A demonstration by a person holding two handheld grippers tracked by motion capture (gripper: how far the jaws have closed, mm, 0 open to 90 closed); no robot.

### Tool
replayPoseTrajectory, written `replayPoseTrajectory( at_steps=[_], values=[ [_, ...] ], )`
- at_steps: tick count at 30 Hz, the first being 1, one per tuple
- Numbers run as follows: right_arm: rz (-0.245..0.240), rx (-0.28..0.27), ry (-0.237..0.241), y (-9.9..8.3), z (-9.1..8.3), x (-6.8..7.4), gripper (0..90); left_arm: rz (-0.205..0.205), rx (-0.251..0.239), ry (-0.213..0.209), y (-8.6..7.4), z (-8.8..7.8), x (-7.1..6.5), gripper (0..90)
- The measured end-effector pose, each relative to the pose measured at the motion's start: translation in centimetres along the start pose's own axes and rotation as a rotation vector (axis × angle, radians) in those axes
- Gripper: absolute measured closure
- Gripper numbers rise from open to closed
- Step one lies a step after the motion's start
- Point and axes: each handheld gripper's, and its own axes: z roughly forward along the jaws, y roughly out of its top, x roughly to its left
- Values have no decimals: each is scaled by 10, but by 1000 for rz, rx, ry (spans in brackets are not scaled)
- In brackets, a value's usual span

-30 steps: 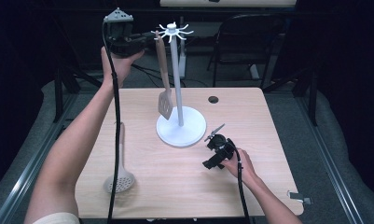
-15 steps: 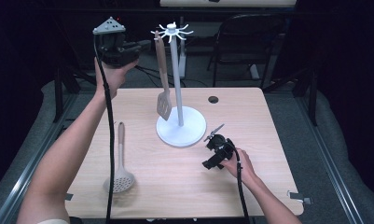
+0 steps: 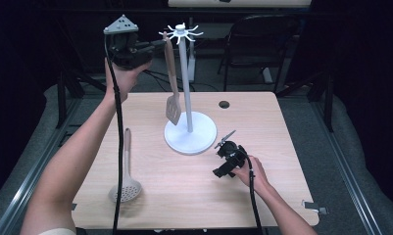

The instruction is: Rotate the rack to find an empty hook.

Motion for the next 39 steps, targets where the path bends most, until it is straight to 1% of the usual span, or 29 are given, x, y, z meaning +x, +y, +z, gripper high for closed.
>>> replayPoseTrajectory(
  at_steps=[7, 13, 18, 19, 20, 22, 23, 24, 27, 29, 30, 33, 35, 38, 39],
  values=[
    [-1, -2, 1, 0, 0, 0, 103, -19, 5, 21, 1, 3, 7, 896],
    [4, -6, 3, 0, 0, 0, 103, -26, 15, 32, 0, 6, 11, 896],
    [4, -6, 5, 0, 0, 0, 104, -34, 4, 29, -3, 1, 11, 890],
    [-3, 2, 5, 0, 0, -1, 103, -34, 3, 27, -4, -1, 11, 885],
    [13, -15, 7, -1, 1, 0, 104, -32, 5, 28, -4, -2, 11, 882],
    [11, -16, 6, -1, 1, 0, 104, -32, -2, 32, -6, -6, 11, 868],
    [-4, 0, 5, 0, 0, 0, 104, -32, 0, 31, -7, -8, 11, 861],
    [2, -8, 4, 0, 0, 0, 104, -34, 3, 36, -8, -9, 12, 848],
    [9, -20, 3, 0, 1, 1, 104, -48, 15, 47, -14, -12, 16, 788],
    [3, -19, 0, 0, 0, 1, 104, -62, 31, 54, -19, -13, 20, 732],
    [-10, -11, -7, 0, -1, 0, 104, -71, 41, 62, -21, -13, 22, 699],
    [-7, -16, -2, 0, -1, 0, 104, -102, 82, 90, -30, -12, 27, 571],
    [-11, -3, 1, 1, -2, 0, 104, -121, 108, 108, -37, -10, 30, 497],
    [-16, -9, 0, 1, -1, 0, 104, -132, 148, 135, -48, -9, 34, 367],
    [-19, -13, -2, 1, -1, 0, 104, -138, 157, 144, -52, -8, 35, 339]
  ],
)
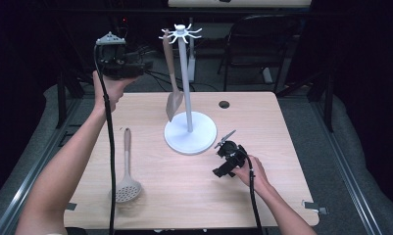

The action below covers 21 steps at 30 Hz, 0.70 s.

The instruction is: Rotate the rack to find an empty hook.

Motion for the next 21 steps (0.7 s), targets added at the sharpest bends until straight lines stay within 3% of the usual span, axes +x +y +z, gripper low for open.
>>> replayPoseTrajectory(
  at_steps=[5, 7, 21],
  values=[
    [4, 8, 5, 0, -1, 1, 104, -26, 79, 51, -20, 8, 9, 192],
    [9, 3, 9, 0, 0, 1, 104, -58, 116, 55, -28, 11, 14, 147],
    [7, 3, 9, 0, 0, 2, 105, -150, 249, 131, -98, 17, 40, 18]
  ],
)
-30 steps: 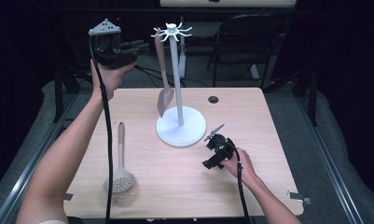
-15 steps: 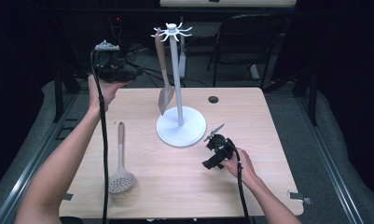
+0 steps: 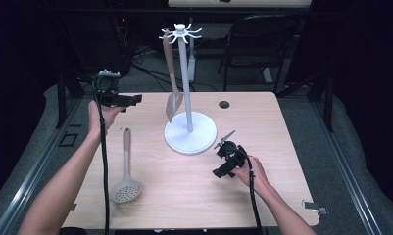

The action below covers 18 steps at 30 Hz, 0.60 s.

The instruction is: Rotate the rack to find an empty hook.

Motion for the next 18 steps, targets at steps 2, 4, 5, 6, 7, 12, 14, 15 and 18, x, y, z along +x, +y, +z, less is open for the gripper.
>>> replayPoseTrajectory(
  at_steps=[2, 4, 5, 6, 7, 12, 14, 15, 18],
  values=[
    [6, -6, 1, 0, 1, 0, 104, -14, 10, 8, -11, 3, 4, 14],
    [5, -3, 2, 0, 1, 1, 104, -28, 20, 9, -21, 6, 8, 10],
    [-3, 4, 0, 0, 0, 1, 104, -42, 27, -4, -27, 8, 10, 8],
    [-8, 9, -1, 1, 0, 1, 104, -52, 32, -15, -32, 9, 12, 3],
    [-8, 9, -1, 1, 0, 1, 104, -59, 44, -16, -37, 11, 13, 1],
    [-11, 5, 9, 1, 0, 1, 98, -70, 67, -15, -62, 17, 17, 1],
    [-16, 2, 5, 1, 0, 2, 90, -65, 77, 2, -71, 20, 17, 1],
    [-18, 2, 8, 1, 0, 3, 85, -58, 81, 26, -75, 21, 17, 0],
    [-23, 7, 3, 1, 1, 3, 56, -32, 109, 82, -85, 24, 15, 0]
  ],
)
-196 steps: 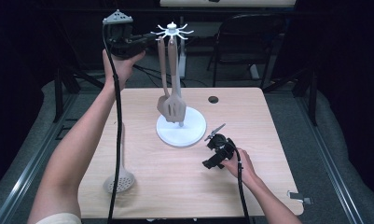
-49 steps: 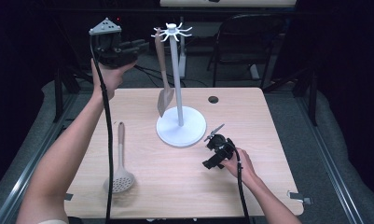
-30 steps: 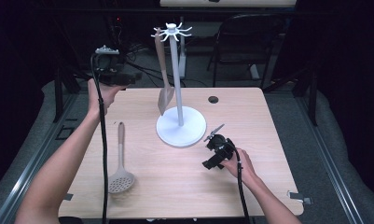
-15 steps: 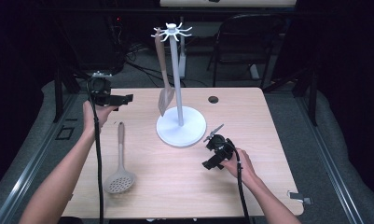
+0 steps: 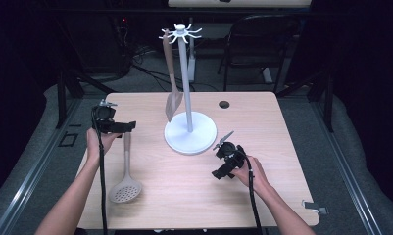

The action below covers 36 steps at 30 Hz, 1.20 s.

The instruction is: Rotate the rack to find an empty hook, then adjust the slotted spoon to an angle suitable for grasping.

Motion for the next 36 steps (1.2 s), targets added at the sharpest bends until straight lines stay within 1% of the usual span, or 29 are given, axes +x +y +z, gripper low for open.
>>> replayPoseTrajectory(
  at_steps=[2, 4, 5, 7, 8, 9, 10, 11, 13, 14, 15, 17, 18, 20, 21, 22, 23, 25, 30, 32, 33, 34, 36],
  values=[
    [1, 1, -7, 0, 0, -1, 14, 10, 26, 22, -4, 4, 1, 0],
    [7, -8, -18, -1, 0, -1, 0, 9, 32, 47, -6, 6, 2, 0],
    [1, -1, -20, -1, 0, -1, 0, -1, 37, 40, -8, 6, 4, 0],
    [-3, 12, -17, -2, -1, -1, 0, -16, 44, 42, -11, 8, 5, 0],
    [-7, 17, -17, -3, -1, -2, 0, -18, 50, 47, -14, 9, 6, 0],
    [5, 7, -13, -4, -1, -1, 0, -20, 57, 45, -16, 10, 6, 0],
    [-7, 18, -21, -4, -3, -2, 0, -20, 64, 49, -18, 11, 7, 0],
    [-8, 15, -28, -5, -5, -3, 0, -18, 73, 54, -19, 12, 7, 0],
    [2, -2, -35, -5, -7, -4, 0, -18, 85, 64, -21, 12, 9, 0],
    [3, 3, -46, -5, -8, -4, 0, -30, 84, 66, -22, 13, 9, 1],
    [22, -9, -57, -5, -8, -4, 0, -30, 89, 65, -22, 12, 10, 3],
    [33, -5, -75, -4, -9, -5, 0, -36, 94, 69, -23, 12, 12, 5],
    [51, -20, -70, -4, -8, -4, 0, -39, 98, 69, -24, 12, 13, 5],
    [40, 0, -81, -3, -9, -4, 0, -54, 109, 72, -26, 14, 14, 6],
    [43, 2, -84, -3, -8, -4, 0, -58, 116, 73, -27, 15, 13, 8],
    [35, 15, -86, -3, -9, -4, 0, -53, 132, 72, -29, 16, 13, 9],
    [32, 12, -86, -2, -8, -4, 0, -57, 143, 70, -29, 17, 12, 10],
    [32, 11, -86, -2, -9, -4, 0, -49, 155, 74, -31, 18, 9, 11],
    [30, 11, -83, -3, -8, -4, 41, -27, 223, 69, -39, 23, 2, 17],
    [21, 22, -77, -3, -7, -4, 72, -31, 245, 78, -44, 26, 0, 16],
    [33, 6, -77, -4, -5, -2, 90, -35, 260, 75, -46, 26, 0, 19],
    [15, 30, -81, -3, -6, -2, 110, -33, 282, 71, -48, 27, -1, 23],
    [9, 35, -72, -3, -5, -2, 136, -35, 293, 72, -53, 29, -2, 34]
  ],
)
